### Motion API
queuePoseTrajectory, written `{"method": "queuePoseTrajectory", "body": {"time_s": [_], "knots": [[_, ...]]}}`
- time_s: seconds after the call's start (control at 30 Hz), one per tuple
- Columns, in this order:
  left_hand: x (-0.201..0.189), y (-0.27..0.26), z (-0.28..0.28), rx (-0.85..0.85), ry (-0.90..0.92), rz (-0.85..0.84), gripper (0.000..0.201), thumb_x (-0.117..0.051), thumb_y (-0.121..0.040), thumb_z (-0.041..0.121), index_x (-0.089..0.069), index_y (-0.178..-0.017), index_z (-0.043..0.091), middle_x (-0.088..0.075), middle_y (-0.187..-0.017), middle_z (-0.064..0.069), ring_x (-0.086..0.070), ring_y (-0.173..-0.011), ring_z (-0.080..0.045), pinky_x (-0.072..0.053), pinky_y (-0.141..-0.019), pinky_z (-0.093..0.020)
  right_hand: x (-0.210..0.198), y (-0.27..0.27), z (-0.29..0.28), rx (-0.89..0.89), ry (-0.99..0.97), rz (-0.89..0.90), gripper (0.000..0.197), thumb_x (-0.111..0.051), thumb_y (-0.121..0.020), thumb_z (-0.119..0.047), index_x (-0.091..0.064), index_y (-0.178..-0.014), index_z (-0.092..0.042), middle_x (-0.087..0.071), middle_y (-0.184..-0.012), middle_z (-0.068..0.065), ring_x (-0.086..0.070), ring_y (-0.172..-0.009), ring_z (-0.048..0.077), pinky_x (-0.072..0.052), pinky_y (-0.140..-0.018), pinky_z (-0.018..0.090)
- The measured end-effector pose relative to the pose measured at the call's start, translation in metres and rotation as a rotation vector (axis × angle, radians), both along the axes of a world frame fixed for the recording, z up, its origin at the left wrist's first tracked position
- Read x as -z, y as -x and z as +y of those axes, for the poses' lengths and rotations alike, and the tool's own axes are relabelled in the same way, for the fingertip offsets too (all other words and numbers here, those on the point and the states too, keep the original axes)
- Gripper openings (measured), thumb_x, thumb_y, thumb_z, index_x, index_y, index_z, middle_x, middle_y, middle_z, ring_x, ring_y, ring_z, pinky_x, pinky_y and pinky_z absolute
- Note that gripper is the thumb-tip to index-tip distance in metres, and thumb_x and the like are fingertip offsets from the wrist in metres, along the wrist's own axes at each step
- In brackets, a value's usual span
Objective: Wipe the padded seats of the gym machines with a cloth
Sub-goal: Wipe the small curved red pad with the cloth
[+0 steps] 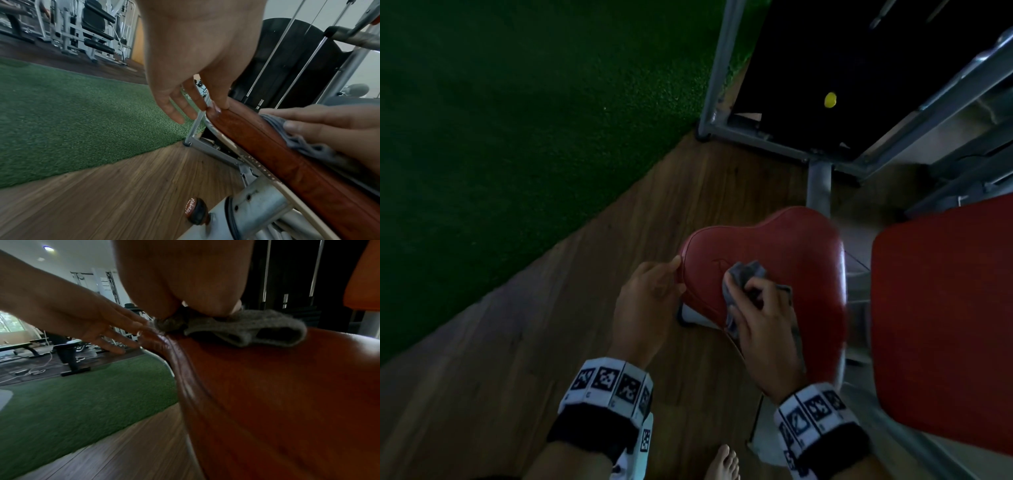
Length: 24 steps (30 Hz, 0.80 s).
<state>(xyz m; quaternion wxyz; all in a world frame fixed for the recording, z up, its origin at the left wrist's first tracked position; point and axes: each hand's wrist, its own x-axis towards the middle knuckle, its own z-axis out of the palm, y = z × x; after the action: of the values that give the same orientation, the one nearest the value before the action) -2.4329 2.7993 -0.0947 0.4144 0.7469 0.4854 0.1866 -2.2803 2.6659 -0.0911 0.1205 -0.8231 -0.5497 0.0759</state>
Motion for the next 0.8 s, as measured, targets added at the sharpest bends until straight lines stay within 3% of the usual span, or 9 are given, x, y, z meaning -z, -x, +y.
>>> {"method": "queuePoseTrajectory", "body": {"time_s": [0.1,0.17,0.33,0.5,0.6,0.7,0.8], "knots": [[-0.001,0.000,0.000,0.008,-0.014,0.008,0.036,-0.069,-0.088,0.024,-0.064,-0.123,0.027,-0.063,-0.102,0.003,-0.064,-0.086,-0.012,-0.056,-0.076,-0.041,-0.001,-0.012,0.021,0.036,-0.021,0.008,0.048,-0.032,-0.098,-0.038,-0.044,-0.144,-0.028,-0.043,-0.121,0.002,-0.045,-0.105,0.020,-0.043,-0.091,0.038],[-0.001,0.000,-0.001,0.000,-0.011,0.003,0.035,-0.069,-0.088,0.024,-0.065,-0.122,0.027,-0.063,-0.101,0.002,-0.064,-0.085,-0.014,-0.055,-0.075,-0.042,-0.001,-0.018,0.029,0.086,-0.039,0.034,0.044,-0.041,-0.099,-0.033,-0.046,-0.142,-0.027,-0.042,-0.120,0.002,-0.044,-0.104,0.019,-0.043,-0.092,0.038],[-0.003,-0.001,-0.005,-0.019,-0.010,-0.024,0.033,-0.068,-0.088,0.020,-0.066,-0.121,0.023,-0.063,-0.102,-0.002,-0.065,-0.086,-0.019,-0.056,-0.073,-0.045,-0.011,0.016,0.004,0.090,0.010,0.007,0.055,-0.055,-0.093,-0.022,-0.038,-0.145,-0.030,-0.041,-0.123,0.001,-0.042,-0.106,0.021,-0.045,-0.088,0.038],[0.000,-0.002,-0.004,-0.018,0.019,-0.015,0.029,-0.067,-0.089,0.025,-0.066,-0.118,0.026,-0.062,-0.104,0.002,-0.065,-0.088,-0.016,-0.056,-0.075,-0.045,-0.007,-0.002,0.026,0.107,0.002,0.050,0.050,-0.031,-0.095,-0.037,-0.042,-0.144,-0.031,-0.040,-0.119,-0.002,-0.044,-0.105,0.018,-0.045,-0.091,0.043],[0.003,-0.001,-0.004,-0.023,0.028,-0.008,0.034,-0.067,-0.089,0.026,-0.064,-0.122,0.029,-0.061,-0.104,0.004,-0.064,-0.088,-0.014,-0.056,-0.076,-0.043,-0.007,-0.004,0.033,0.130,0.003,0.071,0.047,-0.036,-0.097,-0.036,-0.041,-0.143,-0.032,-0.039,-0.119,-0.002,-0.043,-0.107,0.018,-0.042,-0.093,0.042],[0.003,-0.002,-0.005,-0.008,0.025,-0.020,0.037,-0.066,-0.089,0.021,-0.062,-0.126,0.023,-0.061,-0.106,0.000,-0.063,-0.091,-0.016,-0.056,-0.078,-0.043,-0.010,0.008,0.016,0.026,0.059,-0.008,0.048,-0.043,-0.098,-0.031,-0.036,-0.146,-0.032,-0.039,-0.119,-0.001,-0.043,-0.106,0.018,-0.041,-0.094,0.040],[0.003,-0.002,-0.005,-0.012,0.050,-0.047,0.036,-0.064,-0.090,0.021,-0.062,-0.126,0.022,-0.060,-0.108,0.000,-0.063,-0.093,-0.015,-0.055,-0.080,-0.043,-0.011,0.004,0.018,0.005,0.064,-0.004,0.048,-0.032,-0.098,-0.036,-0.036,-0.146,-0.034,-0.038,-0.115,-0.003,-0.044,-0.103,0.018,-0.042,-0.093,0.043]]}}
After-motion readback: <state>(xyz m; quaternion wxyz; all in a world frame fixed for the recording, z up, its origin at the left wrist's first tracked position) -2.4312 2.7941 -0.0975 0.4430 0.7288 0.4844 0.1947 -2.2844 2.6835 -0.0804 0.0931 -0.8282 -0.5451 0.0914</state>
